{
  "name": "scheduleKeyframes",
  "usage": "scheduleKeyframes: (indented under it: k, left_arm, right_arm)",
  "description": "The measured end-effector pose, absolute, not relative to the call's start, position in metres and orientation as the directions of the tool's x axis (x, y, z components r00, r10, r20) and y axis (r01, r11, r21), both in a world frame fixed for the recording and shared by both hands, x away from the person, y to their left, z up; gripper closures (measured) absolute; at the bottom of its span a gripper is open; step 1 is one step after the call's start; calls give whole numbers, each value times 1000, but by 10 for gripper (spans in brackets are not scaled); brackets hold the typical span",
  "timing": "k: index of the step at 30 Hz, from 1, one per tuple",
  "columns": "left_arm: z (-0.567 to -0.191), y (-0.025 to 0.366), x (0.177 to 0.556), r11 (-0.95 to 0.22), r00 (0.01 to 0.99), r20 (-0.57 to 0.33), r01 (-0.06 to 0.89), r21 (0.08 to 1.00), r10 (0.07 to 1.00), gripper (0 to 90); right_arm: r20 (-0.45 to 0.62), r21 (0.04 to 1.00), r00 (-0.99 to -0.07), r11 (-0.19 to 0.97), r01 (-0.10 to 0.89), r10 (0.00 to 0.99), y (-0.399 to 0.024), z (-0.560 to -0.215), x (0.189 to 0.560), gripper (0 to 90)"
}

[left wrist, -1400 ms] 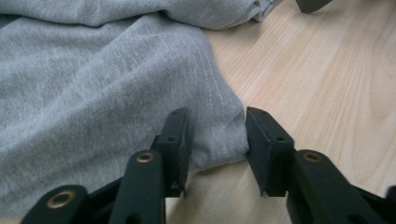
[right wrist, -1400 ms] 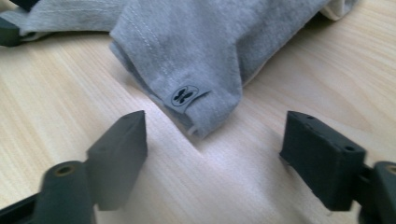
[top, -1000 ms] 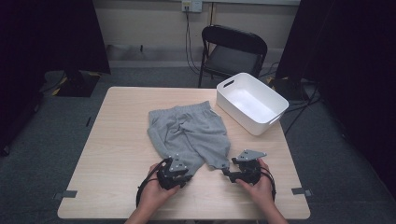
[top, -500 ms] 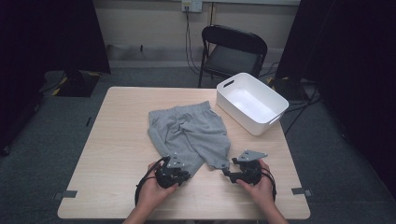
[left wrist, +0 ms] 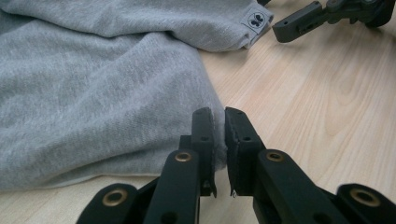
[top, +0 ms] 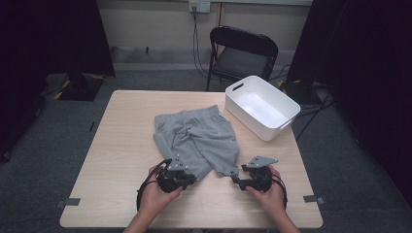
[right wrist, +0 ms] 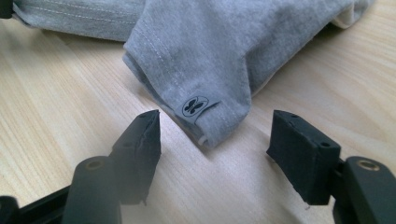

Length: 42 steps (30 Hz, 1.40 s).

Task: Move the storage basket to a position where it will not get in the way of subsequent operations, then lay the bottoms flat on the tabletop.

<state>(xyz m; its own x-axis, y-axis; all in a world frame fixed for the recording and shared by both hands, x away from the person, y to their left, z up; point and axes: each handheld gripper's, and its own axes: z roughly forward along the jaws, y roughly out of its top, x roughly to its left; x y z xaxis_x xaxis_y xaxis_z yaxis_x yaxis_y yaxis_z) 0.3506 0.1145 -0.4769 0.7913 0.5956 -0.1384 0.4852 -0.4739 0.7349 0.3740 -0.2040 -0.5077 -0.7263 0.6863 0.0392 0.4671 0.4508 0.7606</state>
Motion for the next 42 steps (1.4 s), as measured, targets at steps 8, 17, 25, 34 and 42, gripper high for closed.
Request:
scheduleKeyframes:
  k: [8, 17, 25, 34, 42]
  left_arm:
    - [-470, 123, 350, -450, 783, -142, 484, 751, 605, 832]
    - [-463, 129, 351, -431, 777, -140, 479, 765, 613, 832]
    - [-461, 135, 350, -417, 770, -145, 481, 771, 621, 832]
    - [-456, 137, 351, -404, 769, -149, 478, 780, 622, 832]
    - [-457, 136, 351, -404, 771, -155, 481, 778, 618, 832]
  right_arm:
    - [40, 762, -727, 450, 466, 685, -202, -506, 374, 339]
    - [54, 765, -724, 438, 472, 687, -206, -505, 374, 360]
    - [65, 778, -735, 427, 460, 675, -205, -500, 375, 470]
    - [83, 765, -765, 451, 460, 639, -200, -502, 376, 551]
    - [68, 752, -793, 491, 439, 605, -189, -501, 372, 662]
